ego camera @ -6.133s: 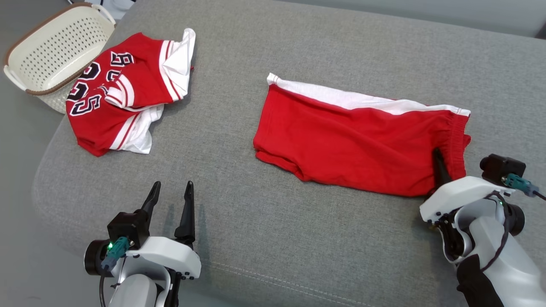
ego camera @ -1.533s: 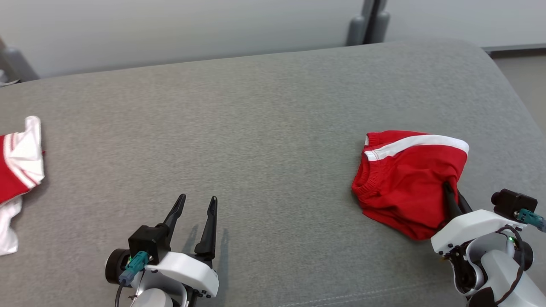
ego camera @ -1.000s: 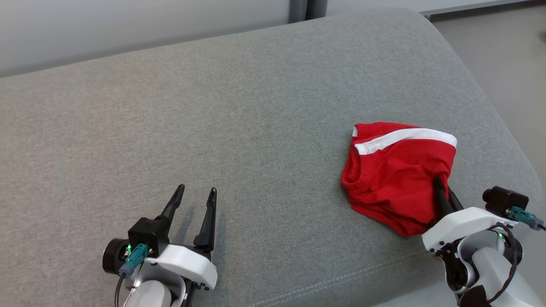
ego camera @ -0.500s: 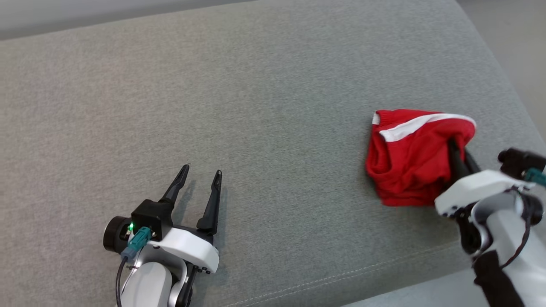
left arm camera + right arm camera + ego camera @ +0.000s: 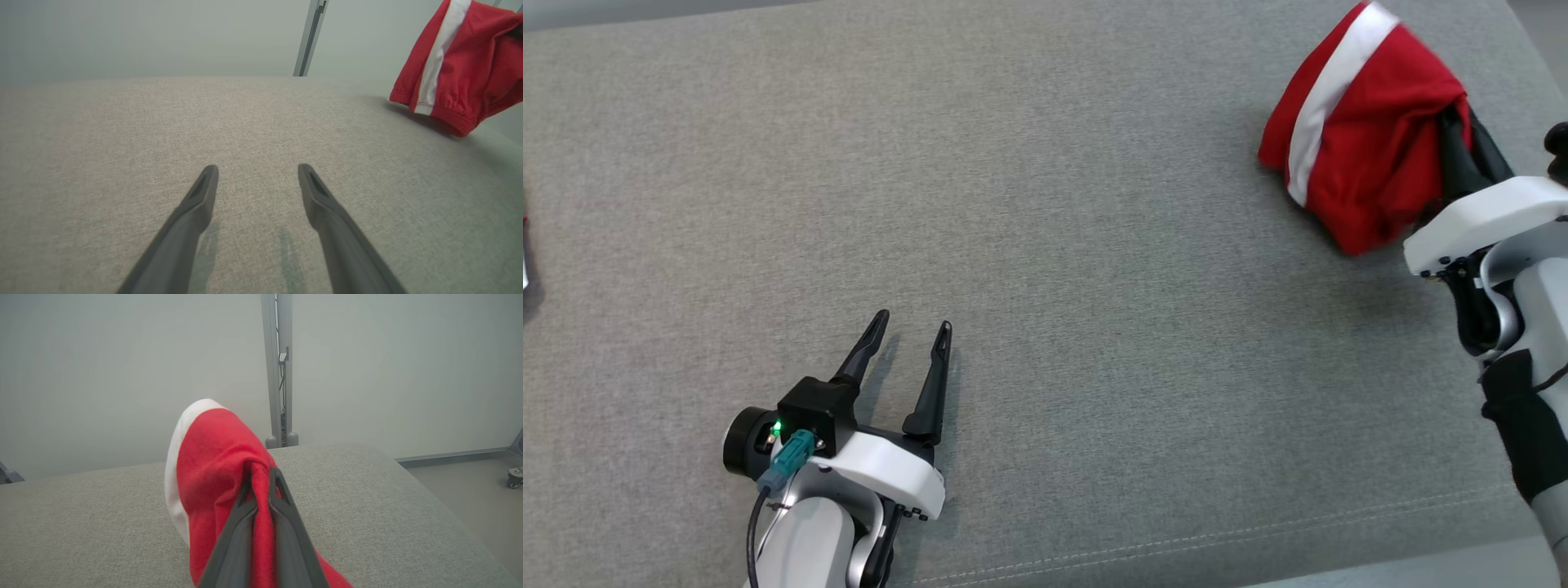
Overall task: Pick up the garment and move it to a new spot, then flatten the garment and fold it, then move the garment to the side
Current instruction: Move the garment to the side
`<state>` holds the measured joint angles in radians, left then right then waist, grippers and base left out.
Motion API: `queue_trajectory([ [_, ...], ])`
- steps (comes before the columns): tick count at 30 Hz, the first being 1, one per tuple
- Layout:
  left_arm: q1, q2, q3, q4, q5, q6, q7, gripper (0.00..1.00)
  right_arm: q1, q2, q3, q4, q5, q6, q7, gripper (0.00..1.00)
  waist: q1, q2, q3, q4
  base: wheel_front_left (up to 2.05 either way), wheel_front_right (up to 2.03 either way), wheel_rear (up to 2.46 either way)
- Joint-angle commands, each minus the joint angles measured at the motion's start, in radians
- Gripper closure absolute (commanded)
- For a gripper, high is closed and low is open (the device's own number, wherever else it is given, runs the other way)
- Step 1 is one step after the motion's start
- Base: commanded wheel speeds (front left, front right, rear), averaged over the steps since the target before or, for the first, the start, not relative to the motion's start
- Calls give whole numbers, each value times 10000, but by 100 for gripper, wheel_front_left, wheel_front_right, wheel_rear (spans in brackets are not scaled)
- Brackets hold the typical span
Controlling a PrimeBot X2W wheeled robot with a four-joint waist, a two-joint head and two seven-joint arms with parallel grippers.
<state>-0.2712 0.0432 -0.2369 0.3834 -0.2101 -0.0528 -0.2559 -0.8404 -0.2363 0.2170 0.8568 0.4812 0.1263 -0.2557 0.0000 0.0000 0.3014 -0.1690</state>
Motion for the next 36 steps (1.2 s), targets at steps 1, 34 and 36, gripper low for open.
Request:
queue_trajectory([
  [1, -317, 70, 237, -261, 91, -9, -59, 0, -217, -257, 85, 143, -173, 44, -61, 100, 0, 0, 65, 191, 0, 0, 0],
  [34, -363, 70, 133, -688, 112, 12, -59, 0, -696, -327, -2512, 763, -2322, 44, -61, 100, 0, 0, 378, 1421, 0, 0, 0],
  [36, -333, 70, 103, -679, 79, 48, -59, 0, -639, -132, -2247, 435, -2080, 44, -61, 100, 0, 0, 291, 1406, 0, 0, 0],
])
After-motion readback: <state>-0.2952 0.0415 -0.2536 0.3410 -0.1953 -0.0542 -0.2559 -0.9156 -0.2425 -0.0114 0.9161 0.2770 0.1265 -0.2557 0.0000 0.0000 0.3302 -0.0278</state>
